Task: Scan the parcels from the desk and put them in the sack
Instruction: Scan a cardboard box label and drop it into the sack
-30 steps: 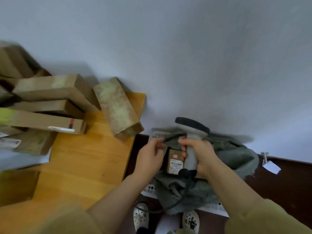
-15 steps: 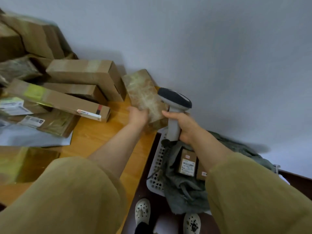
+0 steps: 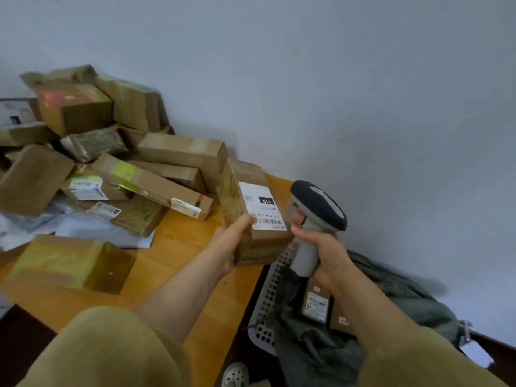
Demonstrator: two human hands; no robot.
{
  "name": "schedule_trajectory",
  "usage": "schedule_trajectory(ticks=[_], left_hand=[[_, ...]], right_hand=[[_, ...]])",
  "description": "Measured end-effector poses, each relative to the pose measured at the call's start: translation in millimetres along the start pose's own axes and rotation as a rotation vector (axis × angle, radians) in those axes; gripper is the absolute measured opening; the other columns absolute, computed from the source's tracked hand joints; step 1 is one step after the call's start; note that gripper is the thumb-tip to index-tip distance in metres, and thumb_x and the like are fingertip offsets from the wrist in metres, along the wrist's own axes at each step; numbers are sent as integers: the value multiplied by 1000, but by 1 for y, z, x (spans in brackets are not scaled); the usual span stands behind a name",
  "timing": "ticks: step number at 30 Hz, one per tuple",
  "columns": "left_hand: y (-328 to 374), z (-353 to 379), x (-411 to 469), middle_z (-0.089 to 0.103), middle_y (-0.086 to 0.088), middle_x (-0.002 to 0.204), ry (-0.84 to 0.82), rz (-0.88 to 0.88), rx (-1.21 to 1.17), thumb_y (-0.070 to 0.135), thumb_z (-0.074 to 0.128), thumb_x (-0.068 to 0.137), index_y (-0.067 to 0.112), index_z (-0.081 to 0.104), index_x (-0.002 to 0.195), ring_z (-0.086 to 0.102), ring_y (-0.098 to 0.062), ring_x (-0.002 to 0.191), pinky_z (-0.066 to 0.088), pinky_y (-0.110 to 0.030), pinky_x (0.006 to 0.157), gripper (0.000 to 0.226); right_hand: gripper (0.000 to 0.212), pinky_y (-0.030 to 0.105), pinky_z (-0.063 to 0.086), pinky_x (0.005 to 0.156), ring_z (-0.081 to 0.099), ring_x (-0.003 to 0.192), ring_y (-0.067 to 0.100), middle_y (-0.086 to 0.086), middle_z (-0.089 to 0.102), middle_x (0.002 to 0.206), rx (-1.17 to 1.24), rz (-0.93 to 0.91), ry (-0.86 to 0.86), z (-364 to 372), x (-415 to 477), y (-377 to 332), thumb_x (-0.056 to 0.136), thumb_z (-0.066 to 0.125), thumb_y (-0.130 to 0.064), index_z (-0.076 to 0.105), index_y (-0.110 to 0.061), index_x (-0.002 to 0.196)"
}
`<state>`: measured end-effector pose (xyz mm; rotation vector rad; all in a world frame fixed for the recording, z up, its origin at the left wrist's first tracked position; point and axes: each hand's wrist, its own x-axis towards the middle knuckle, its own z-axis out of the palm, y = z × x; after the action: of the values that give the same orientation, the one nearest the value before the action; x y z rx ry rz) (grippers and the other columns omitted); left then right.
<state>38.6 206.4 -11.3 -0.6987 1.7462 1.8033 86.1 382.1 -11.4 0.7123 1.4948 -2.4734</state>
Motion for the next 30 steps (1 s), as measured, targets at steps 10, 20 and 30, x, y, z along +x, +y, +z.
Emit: schedule_trajectory(ticks=[10, 20, 30], left_hand=[[-4, -60, -76, 73, -11, 96, -149, 143, 15, 39, 75, 48, 11, 66, 109, 63, -27, 91, 52, -39, 79, 68], [-1, -134, -108, 71, -8, 99, -211, 140, 259, 59, 84, 25, 16, 65, 106, 63, -24, 91, 46, -40, 89, 93], [24, -138, -118, 67, -7, 91, 48, 19, 185, 62, 63, 73, 18, 64, 94, 58, -25, 84, 44, -35, 71, 48]], right_hand=[[62, 52, 50, 92, 63, 109, 32, 10, 71, 110, -94, -11, -115, 26, -30, -20, 56, 79, -12, 62, -11, 116], [48, 52, 51, 89, 56, 88, 23, 6, 59, 102, -185, -73, -22, 41, -25, -31, 77, 77, -8, 56, -7, 120], [48, 41, 55, 75, 64, 103, 30, 14, 67, 114, -105, -43, -45, 47, -15, -16, 74, 77, -3, 62, -7, 120]])
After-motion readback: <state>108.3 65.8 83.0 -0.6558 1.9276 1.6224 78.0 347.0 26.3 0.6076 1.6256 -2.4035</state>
